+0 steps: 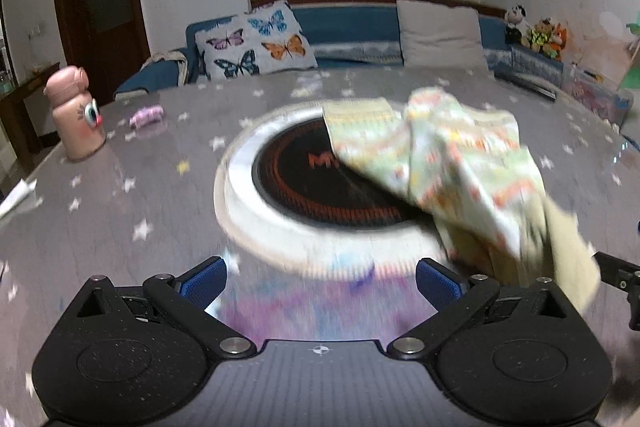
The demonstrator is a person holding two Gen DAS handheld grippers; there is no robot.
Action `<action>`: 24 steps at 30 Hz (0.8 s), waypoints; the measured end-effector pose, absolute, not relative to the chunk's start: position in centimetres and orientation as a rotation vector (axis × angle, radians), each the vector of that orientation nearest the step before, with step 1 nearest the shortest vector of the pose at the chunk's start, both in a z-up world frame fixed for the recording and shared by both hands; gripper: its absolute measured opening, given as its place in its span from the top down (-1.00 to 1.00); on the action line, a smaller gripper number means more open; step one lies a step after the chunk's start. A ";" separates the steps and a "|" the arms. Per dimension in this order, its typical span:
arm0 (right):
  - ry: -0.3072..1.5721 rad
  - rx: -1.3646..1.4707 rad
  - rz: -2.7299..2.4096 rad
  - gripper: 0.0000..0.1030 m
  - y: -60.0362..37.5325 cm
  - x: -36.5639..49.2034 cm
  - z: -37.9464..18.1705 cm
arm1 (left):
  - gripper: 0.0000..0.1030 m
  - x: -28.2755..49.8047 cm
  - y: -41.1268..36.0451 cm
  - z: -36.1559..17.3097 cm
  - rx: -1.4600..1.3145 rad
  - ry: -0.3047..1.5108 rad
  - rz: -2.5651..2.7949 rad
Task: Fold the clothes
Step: 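Grasp the shirt edge with the left gripper while the right gripper grasps another edge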
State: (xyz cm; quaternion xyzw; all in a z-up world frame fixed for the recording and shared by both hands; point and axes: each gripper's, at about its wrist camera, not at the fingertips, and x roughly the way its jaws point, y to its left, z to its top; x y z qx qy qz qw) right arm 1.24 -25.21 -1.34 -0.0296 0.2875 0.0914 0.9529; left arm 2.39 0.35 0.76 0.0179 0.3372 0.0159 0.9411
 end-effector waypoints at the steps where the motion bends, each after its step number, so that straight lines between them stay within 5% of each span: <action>1: 0.587 -0.055 0.183 -0.86 -25.4 2.0 -1.2 | -0.93 2.9 0.5 1.2 0.031 0.682 0.027; 9: 0.645 0.068 0.184 -0.68 -27.1 9.0 -0.6 | -0.53 9.1 -0.5 2.8 -0.008 0.693 -0.075; 15: 0.718 0.187 0.167 -0.40 -29.1 15.3 -1.5 | -0.52 14.4 -2.3 2.5 -0.011 0.728 -0.154; 24: 0.764 0.350 0.170 -0.06 -30.8 22.0 -3.5 | -0.14 19.9 -2.1 0.6 -0.102 0.855 -0.211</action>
